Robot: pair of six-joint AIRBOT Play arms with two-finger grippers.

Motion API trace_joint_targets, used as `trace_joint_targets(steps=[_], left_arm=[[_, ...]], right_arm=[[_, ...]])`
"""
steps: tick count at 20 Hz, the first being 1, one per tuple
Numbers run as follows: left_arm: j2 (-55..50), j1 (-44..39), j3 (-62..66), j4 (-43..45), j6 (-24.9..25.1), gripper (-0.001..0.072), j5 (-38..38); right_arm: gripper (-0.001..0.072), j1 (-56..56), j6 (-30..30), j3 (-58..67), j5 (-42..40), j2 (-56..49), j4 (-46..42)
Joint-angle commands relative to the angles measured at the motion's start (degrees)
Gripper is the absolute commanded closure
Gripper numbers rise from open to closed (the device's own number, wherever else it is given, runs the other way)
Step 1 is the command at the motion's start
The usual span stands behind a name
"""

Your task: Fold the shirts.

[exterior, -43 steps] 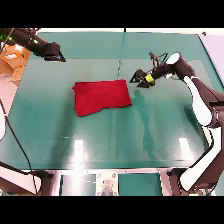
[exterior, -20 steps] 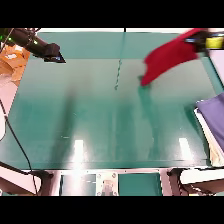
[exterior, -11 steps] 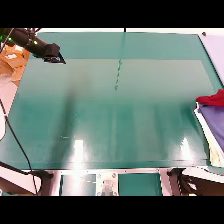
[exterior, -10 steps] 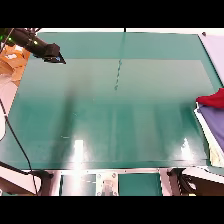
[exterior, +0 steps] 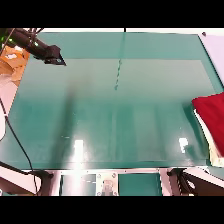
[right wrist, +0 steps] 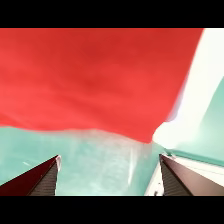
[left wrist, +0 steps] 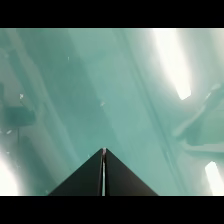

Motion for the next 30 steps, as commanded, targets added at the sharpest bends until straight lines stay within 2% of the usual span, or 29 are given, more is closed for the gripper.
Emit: trace_joint_targets(steps=[1, 2, 3, 4, 5, 8, 10, 13, 17, 20, 30], left_arm=[[0.09, 0.02, -1.42, -0.35, 0.00, 0.0685, -0.07], [0.31, 0.02, -0.87, -0.37, 0.00, 0.0685, -0.17], [0.61, 0.00, -0.31, -0.59, -0.02, 0.0686, -0.17], [1.40, 0.02, -0.22, -0.76, -0.02, 0.0686, -0.13], [2.75, 0.02, -0.37, -0.72, -0.09, 0.0686, 0.13], [6.05, -0.11, -1.29, -0.72, -0.79, 0.0687, 0.17], [9.86, -0.11, -6.54, -0.74, -1.62, 0.0687, 0.87], [17.77, -0.63, -21.29, -0.52, -1.77, 0.0687, 2.95], [29.88, -4.20, -44.92, 2.38, -3.15, 0.0687, 11.23], [32.89, -5.99, -52.85, 2.95, -4.52, 0.0687, 13.62], [32.87, -5.99, -53.57, 2.40, -4.13, 0.0685, 14.91]], right_arm=[[0.0013, 0.39, 0.11, -0.92, 0.61, 0.35, 1.05], [0.0038, 1.95, 0.26, 2.05, 0.35, 0.33, 6.47], [0.0186, 4.44, 0.24, 4.85, -0.50, 0.35, 11.19], [0.0569, 8.31, -0.48, 7.65, -1.36, 0.35, 15.54], [0.0688, 12.61, -1.38, 9.77, -2.51, 0.39, 18.29], [0.0696, 30.49, -3.39, 12.66, -6.67, 0.48, 19.61], [0.0697, 43.65, -5.66, 11.87, -8.66, 0.68, 17.94], [0.0697, 61.75, -5.81, 5.27, -14.93, 2.45, 13.73], [0.0697, 79.03, -5.81, -5.99, -25.09, 4.57, 13.55], [0.0697, 84.67, -5.84, -7.17, -30.18, 4.59, 13.60], [0.0697, 85.81, -5.81, -7.19, -30.12, 4.59, 13.84]])
